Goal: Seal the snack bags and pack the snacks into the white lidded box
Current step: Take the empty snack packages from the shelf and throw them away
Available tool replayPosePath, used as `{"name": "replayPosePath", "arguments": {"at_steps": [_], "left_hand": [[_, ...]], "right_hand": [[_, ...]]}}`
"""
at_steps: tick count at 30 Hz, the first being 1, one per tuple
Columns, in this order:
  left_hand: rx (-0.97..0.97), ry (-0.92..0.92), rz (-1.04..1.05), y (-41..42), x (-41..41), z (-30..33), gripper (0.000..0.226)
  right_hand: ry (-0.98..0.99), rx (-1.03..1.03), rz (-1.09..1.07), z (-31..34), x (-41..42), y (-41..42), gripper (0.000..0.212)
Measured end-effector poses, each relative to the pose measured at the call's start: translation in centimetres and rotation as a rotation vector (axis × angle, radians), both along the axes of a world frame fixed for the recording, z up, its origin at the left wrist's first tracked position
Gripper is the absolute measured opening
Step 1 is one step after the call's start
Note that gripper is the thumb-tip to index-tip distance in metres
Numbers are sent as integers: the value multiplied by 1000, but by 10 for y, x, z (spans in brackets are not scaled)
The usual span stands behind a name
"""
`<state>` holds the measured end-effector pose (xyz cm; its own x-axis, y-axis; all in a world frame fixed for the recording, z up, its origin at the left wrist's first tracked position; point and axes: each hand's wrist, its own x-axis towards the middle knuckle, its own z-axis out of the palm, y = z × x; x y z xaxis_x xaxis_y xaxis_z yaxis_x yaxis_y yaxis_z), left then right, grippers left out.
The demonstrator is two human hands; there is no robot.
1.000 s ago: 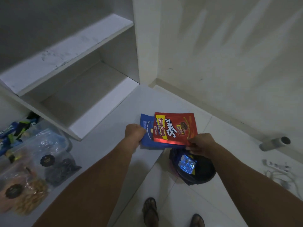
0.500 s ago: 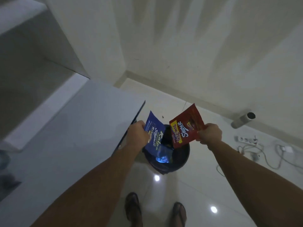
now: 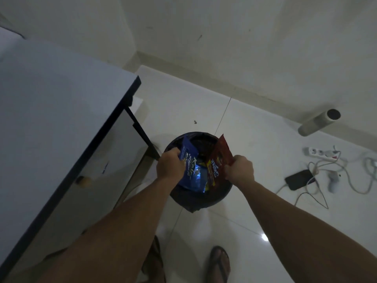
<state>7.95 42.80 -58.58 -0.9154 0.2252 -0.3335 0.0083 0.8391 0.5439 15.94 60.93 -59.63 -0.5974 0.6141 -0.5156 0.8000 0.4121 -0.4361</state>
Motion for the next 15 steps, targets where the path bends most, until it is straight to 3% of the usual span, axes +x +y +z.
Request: {"name": "replayPosePath", "arguments": {"at_steps": [4, 8, 15], "left_hand": [[28, -94, -48, 7, -5, -45, 18], [53, -245, -85, 4, -5, -59, 46], [-29, -289, -97, -10, -6, 8, 54]], "right_hand": [[-44, 3, 75, -43, -7, -2, 32], [-138, -55, 74, -58, -7, -5, 49], [-132, -76, 211, 19, -9, -5, 36]]}}
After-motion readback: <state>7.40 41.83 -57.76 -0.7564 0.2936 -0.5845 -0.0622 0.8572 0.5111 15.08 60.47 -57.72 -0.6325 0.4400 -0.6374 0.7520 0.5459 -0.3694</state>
